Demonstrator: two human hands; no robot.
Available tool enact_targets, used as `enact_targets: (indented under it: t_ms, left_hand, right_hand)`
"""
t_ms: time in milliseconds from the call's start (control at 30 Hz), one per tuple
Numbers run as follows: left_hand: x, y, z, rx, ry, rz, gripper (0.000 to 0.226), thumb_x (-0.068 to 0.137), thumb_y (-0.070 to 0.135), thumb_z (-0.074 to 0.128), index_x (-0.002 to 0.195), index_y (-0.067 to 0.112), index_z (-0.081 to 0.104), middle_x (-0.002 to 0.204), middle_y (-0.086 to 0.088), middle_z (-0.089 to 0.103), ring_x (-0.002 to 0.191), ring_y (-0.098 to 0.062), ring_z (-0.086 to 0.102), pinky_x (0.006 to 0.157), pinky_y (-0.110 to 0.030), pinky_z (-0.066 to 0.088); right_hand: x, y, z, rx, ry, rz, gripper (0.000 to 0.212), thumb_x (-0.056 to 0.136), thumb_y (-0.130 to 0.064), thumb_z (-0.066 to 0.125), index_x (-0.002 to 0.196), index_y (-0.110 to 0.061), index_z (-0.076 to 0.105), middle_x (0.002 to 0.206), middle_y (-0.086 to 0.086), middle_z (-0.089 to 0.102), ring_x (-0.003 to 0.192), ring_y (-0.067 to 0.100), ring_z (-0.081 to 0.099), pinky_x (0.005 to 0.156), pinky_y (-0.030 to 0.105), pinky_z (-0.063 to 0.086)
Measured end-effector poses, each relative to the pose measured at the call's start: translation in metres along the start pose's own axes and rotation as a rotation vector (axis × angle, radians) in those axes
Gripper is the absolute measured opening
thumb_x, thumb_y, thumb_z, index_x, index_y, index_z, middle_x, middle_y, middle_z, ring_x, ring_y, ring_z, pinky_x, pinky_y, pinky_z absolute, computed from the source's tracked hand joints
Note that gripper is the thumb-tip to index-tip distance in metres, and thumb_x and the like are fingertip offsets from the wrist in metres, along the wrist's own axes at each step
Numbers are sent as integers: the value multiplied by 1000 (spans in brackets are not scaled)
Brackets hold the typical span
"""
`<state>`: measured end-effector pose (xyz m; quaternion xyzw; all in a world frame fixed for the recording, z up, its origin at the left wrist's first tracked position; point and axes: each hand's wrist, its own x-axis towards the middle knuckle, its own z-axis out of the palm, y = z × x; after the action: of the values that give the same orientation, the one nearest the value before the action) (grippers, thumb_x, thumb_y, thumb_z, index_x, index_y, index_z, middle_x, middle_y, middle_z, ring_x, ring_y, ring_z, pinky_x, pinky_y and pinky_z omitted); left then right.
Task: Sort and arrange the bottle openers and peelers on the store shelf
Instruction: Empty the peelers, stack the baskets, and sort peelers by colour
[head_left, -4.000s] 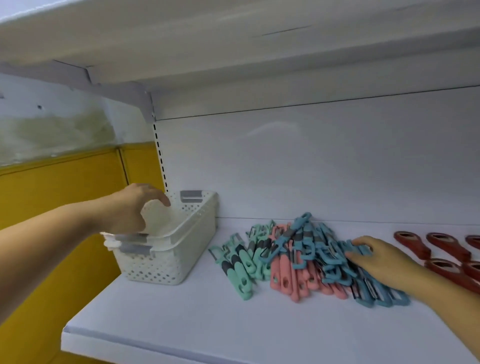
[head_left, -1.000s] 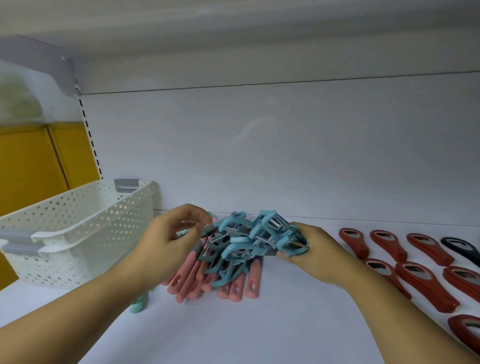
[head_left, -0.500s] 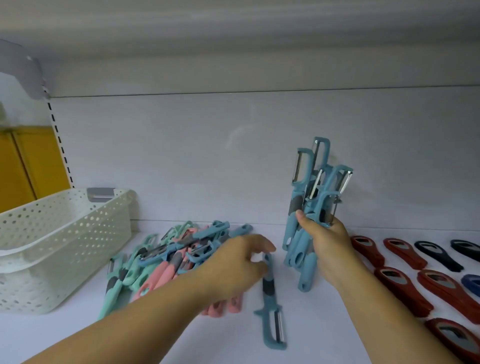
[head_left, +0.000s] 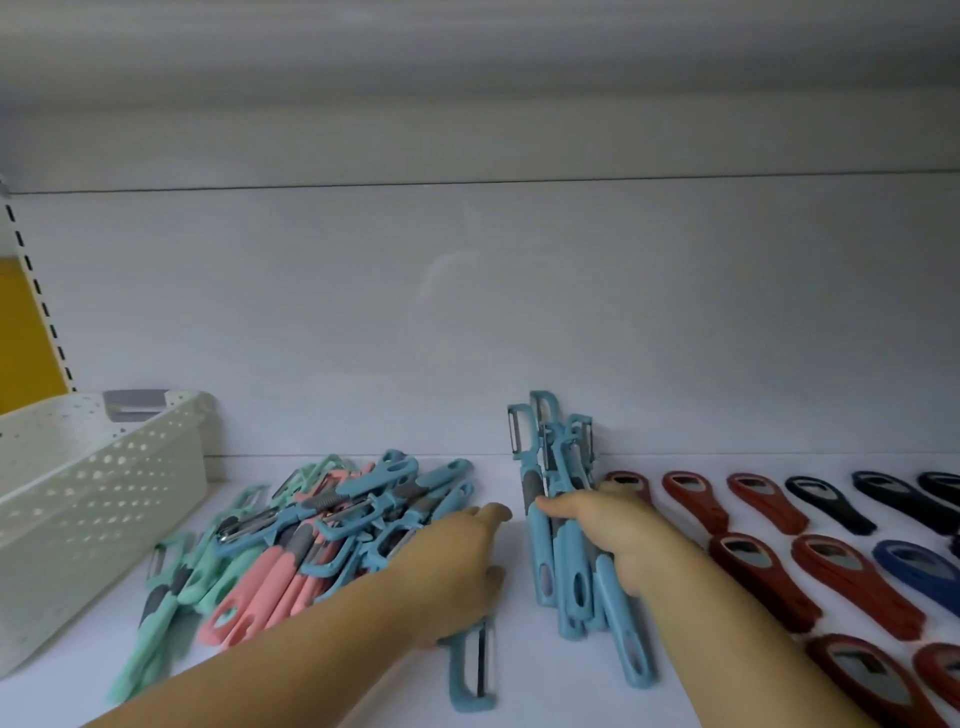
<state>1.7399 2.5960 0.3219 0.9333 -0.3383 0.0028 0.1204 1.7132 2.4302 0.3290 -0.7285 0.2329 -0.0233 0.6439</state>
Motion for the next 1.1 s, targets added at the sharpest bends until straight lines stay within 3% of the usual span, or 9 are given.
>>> enact_targets:
  t_ms: [100,367,467,633,767,833,933,1033,1100]
  left_hand:
    - [4,11,-1,-329,165,-19,43,94,21,48,136,28,42,128,7,57,112,-10,56,94,-22,44]
    - [17,29,1,-887,17,-211,25,88,-1,54,101,20,60,85,-3,66,64,-12,60,64,-22,55]
    - [15,25,1,-740,-59,-228,20,85,3,56,103,9,65,84,-9,64,71,-18,58,75,-31,55]
    - [7,25,-8,-507,-47,-93,25,85,11,54,105,15,68,83,-1,65,60,-6,52,54,-12,41]
    - [-10,15,-17,-152,140,1,43,88,13,52,127,32,57,124,15,56,103,-8,60,90,-19,48]
    - [-14,1,-19,-76,153,52,45,89,8,45,113,43,60,113,12,63,81,-12,68,73,-33,58]
    - [-22,-14,-23,76,-44,152,50,89,-1,41,104,43,58,99,1,64,58,-12,63,52,-30,56]
    - [-20,-20,-20,263,-97,408,44,88,1,47,120,28,58,114,5,59,100,-13,55,86,-32,50]
    - [-15,-28,-18,287,-151,447,49,85,0,51,123,30,54,115,8,57,107,-14,51,90,-33,47]
  right_hand:
    - [0,3,3,-75,-27,-9,28,71,-26,77,95,-14,69,91,11,72,87,30,69,87,46,55]
    - [-2,5,1,-199,8,-84,33,75,-44,69,96,-19,70,89,5,73,84,23,69,85,41,56]
    - [0,7,1,-247,33,-98,37,79,-51,64,93,-17,70,89,3,73,84,21,68,84,37,56]
    - [1,6,-2,-215,153,-186,29,80,-40,69,92,-14,66,87,4,69,79,18,66,67,29,53]
    - [3,3,-1,-273,141,-182,33,77,-32,67,102,-13,55,91,3,62,77,17,61,59,27,47]
    - [4,4,2,-332,119,-173,22,80,-21,57,97,-13,46,88,1,54,75,17,53,59,28,42]
    - [4,5,3,-471,128,-204,18,79,-13,46,95,-18,39,88,0,46,77,20,46,61,30,38]
    - [-2,4,-1,-650,161,-245,39,82,-10,48,120,-12,46,114,6,52,89,22,56,64,28,45]
    - [-7,3,-2,-761,229,-294,40,82,-10,53,122,-9,50,118,7,53,91,21,56,69,28,47]
